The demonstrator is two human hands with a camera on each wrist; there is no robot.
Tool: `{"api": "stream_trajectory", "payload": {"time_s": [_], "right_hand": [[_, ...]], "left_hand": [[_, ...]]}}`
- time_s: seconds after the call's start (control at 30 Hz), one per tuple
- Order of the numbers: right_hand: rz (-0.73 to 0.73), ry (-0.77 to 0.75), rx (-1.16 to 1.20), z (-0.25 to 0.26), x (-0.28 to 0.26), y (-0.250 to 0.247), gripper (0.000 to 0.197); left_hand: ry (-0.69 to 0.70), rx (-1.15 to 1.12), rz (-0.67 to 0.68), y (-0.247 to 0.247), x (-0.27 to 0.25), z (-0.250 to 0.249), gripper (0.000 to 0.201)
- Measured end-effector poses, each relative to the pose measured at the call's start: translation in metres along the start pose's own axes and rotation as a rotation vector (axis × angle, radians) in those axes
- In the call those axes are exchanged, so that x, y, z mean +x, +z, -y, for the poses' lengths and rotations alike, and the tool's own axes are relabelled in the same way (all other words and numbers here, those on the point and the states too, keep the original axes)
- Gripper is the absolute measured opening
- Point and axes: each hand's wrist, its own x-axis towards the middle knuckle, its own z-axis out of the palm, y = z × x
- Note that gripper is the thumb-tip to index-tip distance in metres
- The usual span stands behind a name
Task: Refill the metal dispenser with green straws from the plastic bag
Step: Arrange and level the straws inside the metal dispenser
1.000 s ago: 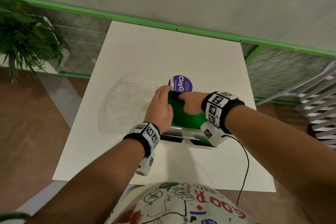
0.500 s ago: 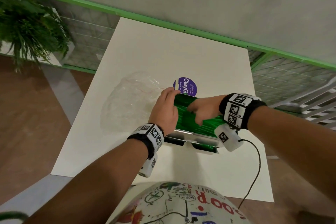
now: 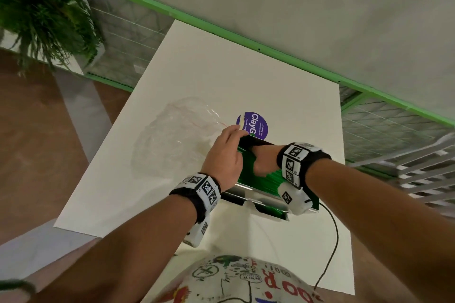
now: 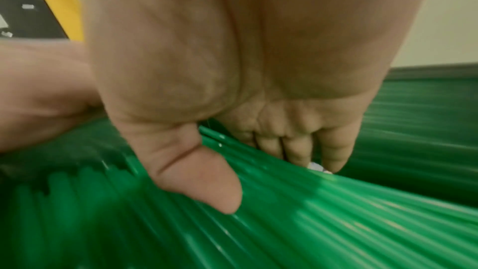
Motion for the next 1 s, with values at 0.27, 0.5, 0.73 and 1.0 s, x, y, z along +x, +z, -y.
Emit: {"api": "stream_trajectory", "payload": {"time_s": [0.27,0.5,0.73,1.0], "right_hand": [[0.024,0.029,-0.097,0.005,0.009,-0.004,0.036],[-0.016,0.021,-0.148,0.004,0.008,0.002,0.049],[-0.024,-0.023,-0.054,0.000,0.006,0.006,0.063],[0.114,-0.102,0.114,-0.017,-0.017,0.011,0.083]], "left_hand": [[-0.012,0.001,0.013,-0.003,-0.002,-0.004,0.042],[-0.024,-0.014,0.025,0.000,0.002,0.001,0.036],[-0.025,0.004,0.021,0.000,0.002,0.002,0.035],[-0.011,0.008,0.020,-0.001,0.002,0.002,0.033]]}}
